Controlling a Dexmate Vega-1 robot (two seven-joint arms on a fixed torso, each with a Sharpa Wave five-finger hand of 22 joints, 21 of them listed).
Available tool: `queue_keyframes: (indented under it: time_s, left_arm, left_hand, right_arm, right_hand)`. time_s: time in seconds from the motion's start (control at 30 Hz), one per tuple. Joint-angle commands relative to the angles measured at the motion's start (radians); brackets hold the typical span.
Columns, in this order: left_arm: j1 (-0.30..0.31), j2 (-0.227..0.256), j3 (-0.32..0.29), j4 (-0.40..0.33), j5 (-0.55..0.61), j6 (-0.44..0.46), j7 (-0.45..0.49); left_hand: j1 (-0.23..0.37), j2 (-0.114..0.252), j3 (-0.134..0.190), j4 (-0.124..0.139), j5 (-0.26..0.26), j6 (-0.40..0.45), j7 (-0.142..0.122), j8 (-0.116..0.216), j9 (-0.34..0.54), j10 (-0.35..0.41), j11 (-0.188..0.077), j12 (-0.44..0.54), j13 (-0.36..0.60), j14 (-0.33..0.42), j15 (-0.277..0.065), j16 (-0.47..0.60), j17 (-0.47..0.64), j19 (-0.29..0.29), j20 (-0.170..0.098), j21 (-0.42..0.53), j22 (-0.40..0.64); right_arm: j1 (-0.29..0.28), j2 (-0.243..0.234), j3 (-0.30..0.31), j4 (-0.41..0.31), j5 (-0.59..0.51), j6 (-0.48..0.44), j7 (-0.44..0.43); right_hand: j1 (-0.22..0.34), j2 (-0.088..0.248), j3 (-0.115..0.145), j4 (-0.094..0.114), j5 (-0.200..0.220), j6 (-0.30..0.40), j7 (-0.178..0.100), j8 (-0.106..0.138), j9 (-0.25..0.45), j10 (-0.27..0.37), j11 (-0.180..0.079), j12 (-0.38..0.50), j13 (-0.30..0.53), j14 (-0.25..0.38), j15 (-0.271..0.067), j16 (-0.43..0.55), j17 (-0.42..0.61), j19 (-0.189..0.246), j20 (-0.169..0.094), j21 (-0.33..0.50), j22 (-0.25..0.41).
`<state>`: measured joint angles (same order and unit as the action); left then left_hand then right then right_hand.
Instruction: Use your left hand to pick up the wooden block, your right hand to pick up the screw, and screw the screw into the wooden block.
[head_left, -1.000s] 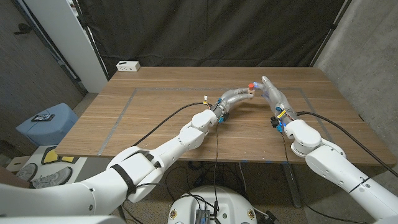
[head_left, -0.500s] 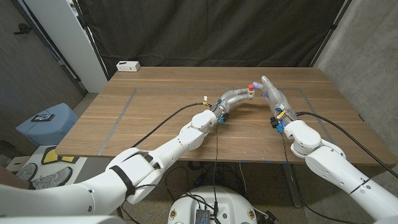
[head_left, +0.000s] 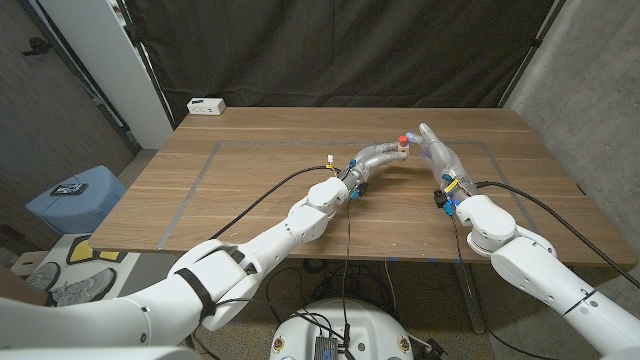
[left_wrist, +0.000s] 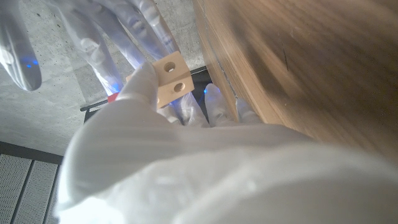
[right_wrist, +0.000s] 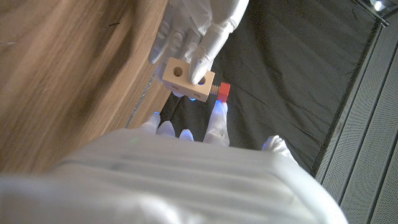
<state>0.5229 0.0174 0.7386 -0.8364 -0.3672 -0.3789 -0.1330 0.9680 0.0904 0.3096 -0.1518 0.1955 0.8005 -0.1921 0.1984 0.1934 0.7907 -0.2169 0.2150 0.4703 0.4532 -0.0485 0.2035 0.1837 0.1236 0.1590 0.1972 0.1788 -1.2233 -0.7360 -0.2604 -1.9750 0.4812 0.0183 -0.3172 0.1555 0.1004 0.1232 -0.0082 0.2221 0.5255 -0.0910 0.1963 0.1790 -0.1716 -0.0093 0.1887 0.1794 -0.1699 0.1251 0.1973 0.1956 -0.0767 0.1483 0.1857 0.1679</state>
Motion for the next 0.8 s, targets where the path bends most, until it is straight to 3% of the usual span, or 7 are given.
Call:
queue_keyframes:
  time_s: [0.03, 0.8]
  left_arm:
    - [0.005, 0.002, -0.002, -0.007, -0.005, 0.002, 0.003]
    - [-0.013, -0.012, -0.006, 0.028, -0.011, -0.006, -0.006]
  left_hand:
    - [-0.003, 0.002, 0.003, 0.004, 0.007, 0.004, -0.006, 0.007, 0.002, 0.014, -0.002, 0.005, 0.003, 0.002, -0.048, 0.005, 0.003, 0.003, 0.002, 0.008, 0.005]
    - [-0.012, 0.001, 0.003, 0.006, 0.006, 0.013, -0.004, 0.009, 0.002, 0.018, -0.002, 0.006, 0.004, 0.011, -0.047, 0.006, 0.002, 0.005, 0.001, 0.009, 0.005]
  right_arm:
    - [-0.006, -0.003, 0.000, -0.009, 0.000, -0.005, 0.001]
    - [-0.009, 0.001, -0.004, -0.025, 0.004, -0.018, -0.005]
  right_hand:
    - [-0.005, 0.004, 0.007, 0.000, 0.005, 0.011, -0.001, 0.004, 0.002, -0.066, -0.004, 0.003, 0.001, -0.150, -0.006, 0.006, 0.003, 0.007, 0.007, 0.005, 0.003]
    - [-0.007, 0.005, 0.009, 0.001, 0.005, 0.017, -0.001, 0.003, 0.003, -0.064, -0.007, 0.003, 0.001, -0.151, -0.006, 0.006, 0.003, 0.006, 0.006, 0.004, 0.003]
